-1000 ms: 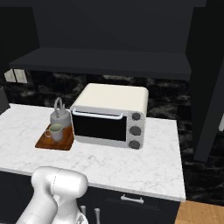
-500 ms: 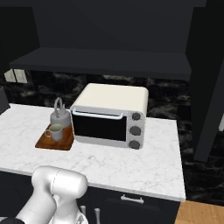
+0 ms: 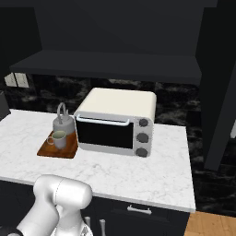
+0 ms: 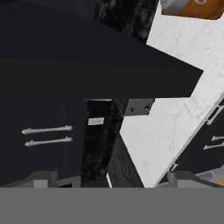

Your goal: Pick the kettle from the counter and place it on the tray. Then pick the mug from the cabinet and place it on the tray. Then close the cabinet doors.

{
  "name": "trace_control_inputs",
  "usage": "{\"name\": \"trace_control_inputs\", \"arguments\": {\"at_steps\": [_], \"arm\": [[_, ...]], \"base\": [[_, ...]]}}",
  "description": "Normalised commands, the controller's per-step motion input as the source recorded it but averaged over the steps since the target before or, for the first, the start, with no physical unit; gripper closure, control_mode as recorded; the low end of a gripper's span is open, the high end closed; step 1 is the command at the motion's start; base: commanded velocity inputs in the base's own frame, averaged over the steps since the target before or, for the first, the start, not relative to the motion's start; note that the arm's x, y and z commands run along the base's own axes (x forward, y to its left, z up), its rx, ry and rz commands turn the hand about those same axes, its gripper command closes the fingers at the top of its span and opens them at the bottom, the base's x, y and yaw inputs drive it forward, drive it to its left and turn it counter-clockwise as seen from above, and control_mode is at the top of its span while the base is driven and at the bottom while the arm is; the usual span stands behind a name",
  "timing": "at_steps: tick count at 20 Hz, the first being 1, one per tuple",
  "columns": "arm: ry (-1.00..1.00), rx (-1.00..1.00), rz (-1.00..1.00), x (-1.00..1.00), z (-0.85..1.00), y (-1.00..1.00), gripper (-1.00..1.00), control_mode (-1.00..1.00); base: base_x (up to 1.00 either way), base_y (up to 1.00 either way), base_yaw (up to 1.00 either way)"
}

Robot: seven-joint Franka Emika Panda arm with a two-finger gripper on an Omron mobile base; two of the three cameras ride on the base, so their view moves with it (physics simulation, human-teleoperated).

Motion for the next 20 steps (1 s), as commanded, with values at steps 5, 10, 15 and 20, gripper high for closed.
{"name": "trace_control_inputs", "arguments": {"at_steps": [5,10,15,20], "arm": [[0.00,0.08,-0.01,0.67,0.00,0.31,-1.00,-1.00],[0.00,0.02,-0.04,0.61,-0.09,0.25,-1.00,-1.00],[-0.01,0.00,-0.08,0.49,-0.15,0.10,-1.00,-1.00],[0.00,0.02,-0.15,0.47,-0.09,-0.05,-1.00,-1.00]], "base": [[0.00,0.00,0.00],[0.00,0.00,0.00],[0.00,0.00,0.00],[0.00,0.00,0.00]]}}
